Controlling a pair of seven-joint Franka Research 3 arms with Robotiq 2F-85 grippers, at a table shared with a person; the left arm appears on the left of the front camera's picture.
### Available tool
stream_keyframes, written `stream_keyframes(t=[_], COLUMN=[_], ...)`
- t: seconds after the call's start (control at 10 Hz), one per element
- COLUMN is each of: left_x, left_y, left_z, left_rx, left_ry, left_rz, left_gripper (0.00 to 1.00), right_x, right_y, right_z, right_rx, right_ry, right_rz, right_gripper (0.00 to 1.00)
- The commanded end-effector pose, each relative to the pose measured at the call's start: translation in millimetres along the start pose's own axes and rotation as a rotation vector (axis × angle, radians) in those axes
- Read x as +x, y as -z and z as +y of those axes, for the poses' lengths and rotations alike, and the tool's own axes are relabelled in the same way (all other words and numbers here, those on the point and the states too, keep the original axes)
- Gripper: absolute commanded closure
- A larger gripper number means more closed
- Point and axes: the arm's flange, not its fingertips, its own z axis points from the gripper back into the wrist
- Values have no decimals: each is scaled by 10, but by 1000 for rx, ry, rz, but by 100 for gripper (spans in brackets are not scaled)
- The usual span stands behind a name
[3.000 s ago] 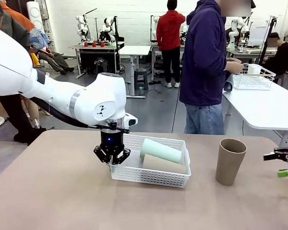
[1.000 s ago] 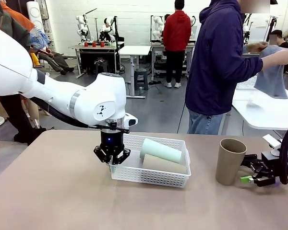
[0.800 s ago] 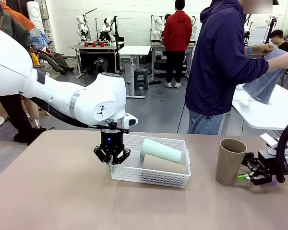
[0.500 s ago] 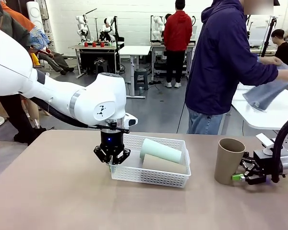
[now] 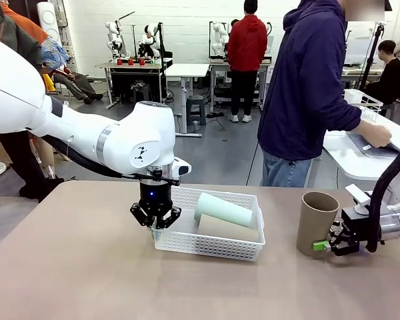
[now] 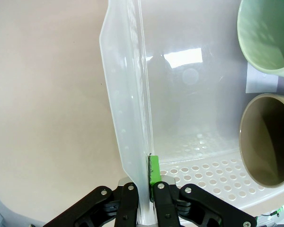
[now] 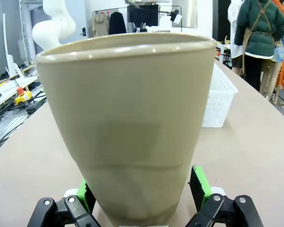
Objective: Clean and organize the cups into the basket.
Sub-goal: Pick up the Reusable plastic cup from the right side of the table and stack it inside the Organizing basket in the center of the table.
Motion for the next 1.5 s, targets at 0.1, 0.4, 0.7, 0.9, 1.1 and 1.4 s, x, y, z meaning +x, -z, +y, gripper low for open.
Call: stream_keyframes(t=[0.1, 0.4, 0.7, 0.9, 1.1, 1.4], left_x=[-7, -7, -7, -7, -7, -7], left_y=[-4, -4, -4, -4, -4, -4], left_z=[-20, -20, -20, -20, -20, -20], left_rx=[1, 1, 1, 1, 1, 1], left_ry=[2, 2, 2, 2, 2, 2], left_rz=[0, 0, 0, 0, 0, 0], left_gripper=[100, 100, 100, 100, 100, 100], right_x=[-19, -24, 306, 987, 1673, 2324], right_y=[41, 20, -59, -211, -266, -234], right_z=[-28, -16, 6, -124, -228, -263], right_rx=[18, 26, 0, -87, -140, -205], right_ry=[-48, -52, 16, 102, 131, 86], right_rz=[-53, -60, -2, 69, 89, 81], right_gripper=[60, 65, 100, 100, 100, 100])
